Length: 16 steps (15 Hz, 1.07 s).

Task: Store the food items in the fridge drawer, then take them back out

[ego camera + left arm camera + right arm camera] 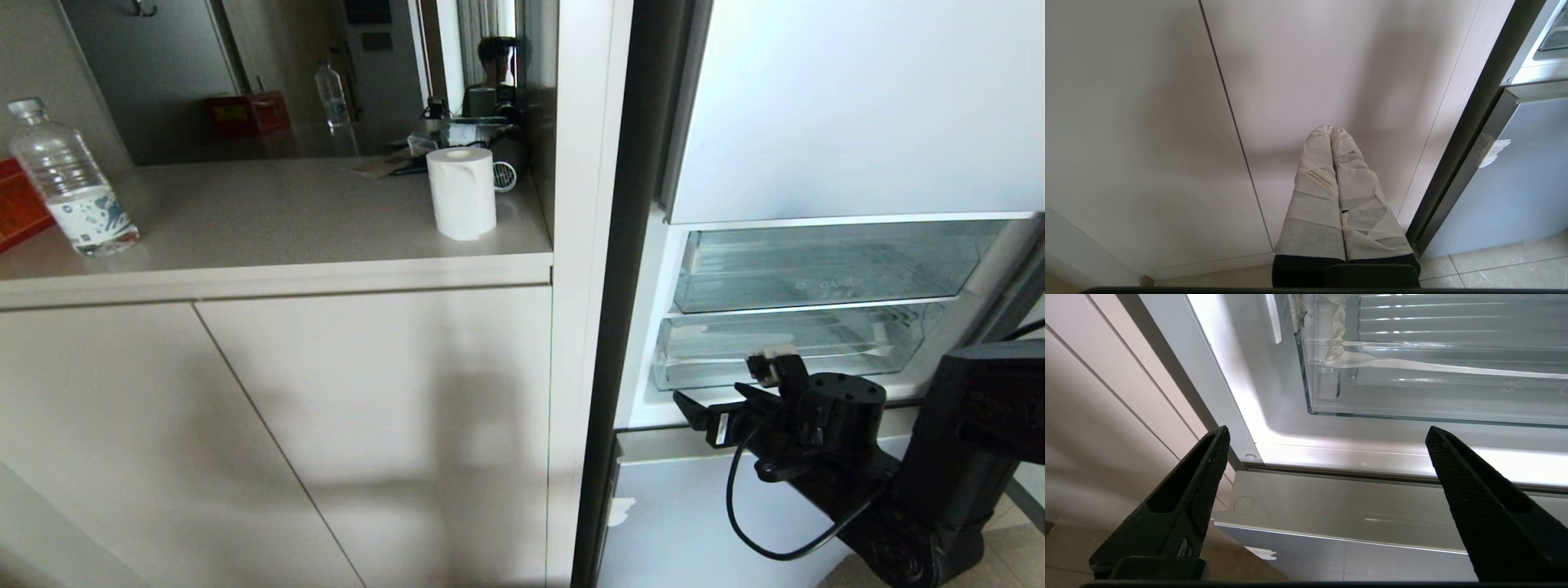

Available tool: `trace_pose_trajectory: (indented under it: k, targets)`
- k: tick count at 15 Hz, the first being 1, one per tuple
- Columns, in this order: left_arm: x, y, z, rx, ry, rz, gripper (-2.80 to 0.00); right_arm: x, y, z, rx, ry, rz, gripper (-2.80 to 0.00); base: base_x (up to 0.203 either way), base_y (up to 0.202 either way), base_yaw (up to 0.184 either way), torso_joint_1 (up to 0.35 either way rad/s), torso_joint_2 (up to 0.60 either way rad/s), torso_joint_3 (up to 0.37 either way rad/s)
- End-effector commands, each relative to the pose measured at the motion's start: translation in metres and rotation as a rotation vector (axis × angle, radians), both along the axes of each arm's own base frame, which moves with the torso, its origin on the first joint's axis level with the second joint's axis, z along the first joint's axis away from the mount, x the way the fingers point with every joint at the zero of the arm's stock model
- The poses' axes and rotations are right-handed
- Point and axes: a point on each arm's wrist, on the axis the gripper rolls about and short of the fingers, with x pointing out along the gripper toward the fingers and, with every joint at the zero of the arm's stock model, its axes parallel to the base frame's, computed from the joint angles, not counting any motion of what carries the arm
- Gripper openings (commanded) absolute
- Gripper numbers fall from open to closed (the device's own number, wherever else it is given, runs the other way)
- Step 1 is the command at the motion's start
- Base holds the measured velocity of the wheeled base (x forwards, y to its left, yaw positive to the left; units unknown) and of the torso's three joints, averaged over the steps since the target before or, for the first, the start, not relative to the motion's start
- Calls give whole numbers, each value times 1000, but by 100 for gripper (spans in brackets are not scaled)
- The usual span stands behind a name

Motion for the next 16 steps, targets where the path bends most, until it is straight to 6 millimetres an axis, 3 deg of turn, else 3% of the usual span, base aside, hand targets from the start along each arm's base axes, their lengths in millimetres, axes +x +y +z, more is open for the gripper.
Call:
trace_pose_trajectory:
  k: [1, 7, 16]
  targets:
    - [0, 0, 0, 0, 1, -1, -280, 0, 0, 2, 5, -15, -2, 0, 0, 0, 0, 0, 0, 0]
    - [0, 0, 0, 0, 1, 1, -280, 9, 6, 9, 11, -74, -30, 0, 0, 0, 0, 0, 0, 0]
    - [0, 0, 0, 0, 1, -1, -280, 26, 15, -2, 19, -80, -33, 0, 0, 0, 0, 0, 0, 0]
